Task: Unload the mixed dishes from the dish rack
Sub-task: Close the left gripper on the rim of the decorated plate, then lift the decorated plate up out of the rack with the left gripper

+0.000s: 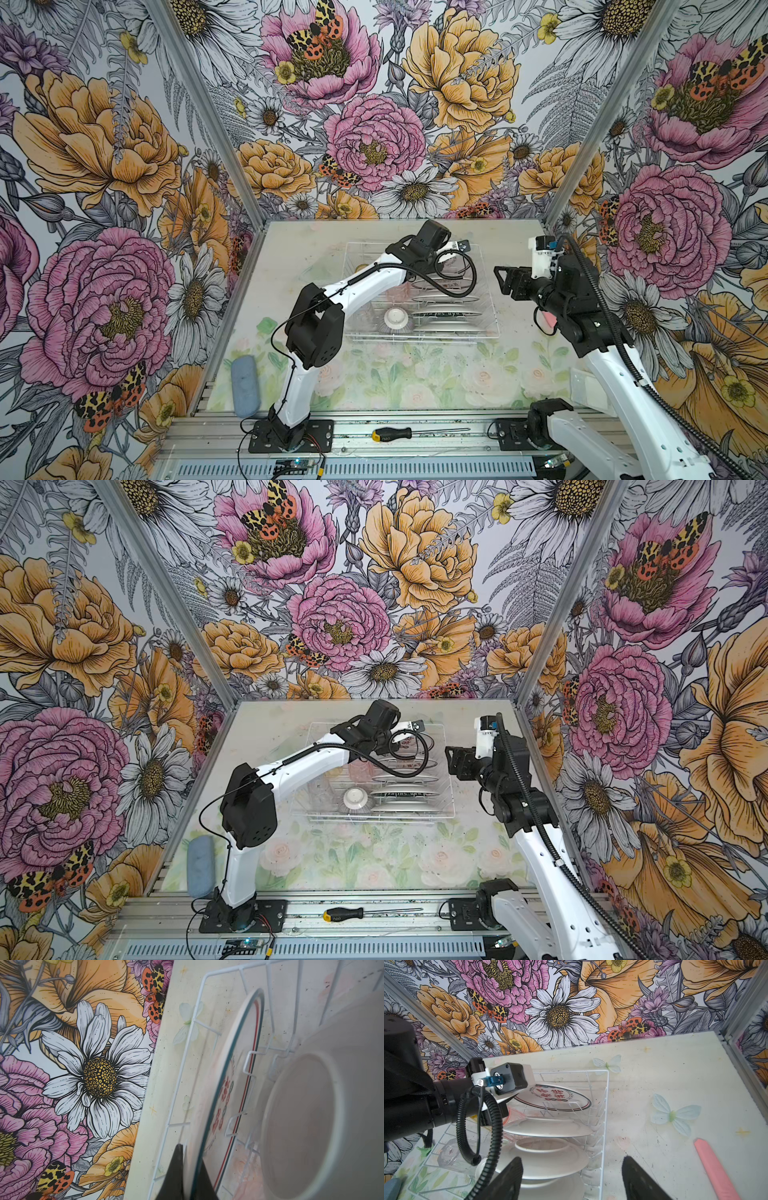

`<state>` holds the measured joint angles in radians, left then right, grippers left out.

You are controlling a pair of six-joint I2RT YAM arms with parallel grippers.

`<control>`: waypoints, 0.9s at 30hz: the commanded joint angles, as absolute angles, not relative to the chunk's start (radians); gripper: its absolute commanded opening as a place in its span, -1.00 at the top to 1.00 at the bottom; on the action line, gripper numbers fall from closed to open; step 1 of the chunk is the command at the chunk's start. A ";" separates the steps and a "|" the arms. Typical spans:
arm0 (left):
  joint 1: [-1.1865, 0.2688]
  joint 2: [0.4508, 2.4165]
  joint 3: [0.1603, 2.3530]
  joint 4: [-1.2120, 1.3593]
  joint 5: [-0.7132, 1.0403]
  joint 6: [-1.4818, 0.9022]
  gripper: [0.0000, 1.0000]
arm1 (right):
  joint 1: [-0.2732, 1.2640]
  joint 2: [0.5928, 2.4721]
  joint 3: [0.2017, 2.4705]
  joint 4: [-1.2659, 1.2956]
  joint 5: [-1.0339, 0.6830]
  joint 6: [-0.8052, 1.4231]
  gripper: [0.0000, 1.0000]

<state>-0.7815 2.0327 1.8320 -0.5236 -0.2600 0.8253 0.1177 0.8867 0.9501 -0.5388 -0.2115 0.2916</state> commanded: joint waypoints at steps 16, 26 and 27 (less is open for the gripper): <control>-0.737 1.758 1.794 -0.412 -0.191 0.585 0.90 | 0.119 0.894 0.946 -0.527 -0.257 0.301 -0.55; -0.626 1.631 1.730 -0.411 0.134 0.279 0.89 | 0.074 0.904 0.919 -0.433 -0.436 0.364 -0.52; -0.612 1.623 1.723 -0.410 0.183 0.239 0.89 | 0.069 0.905 0.911 -0.413 -0.465 0.379 -0.53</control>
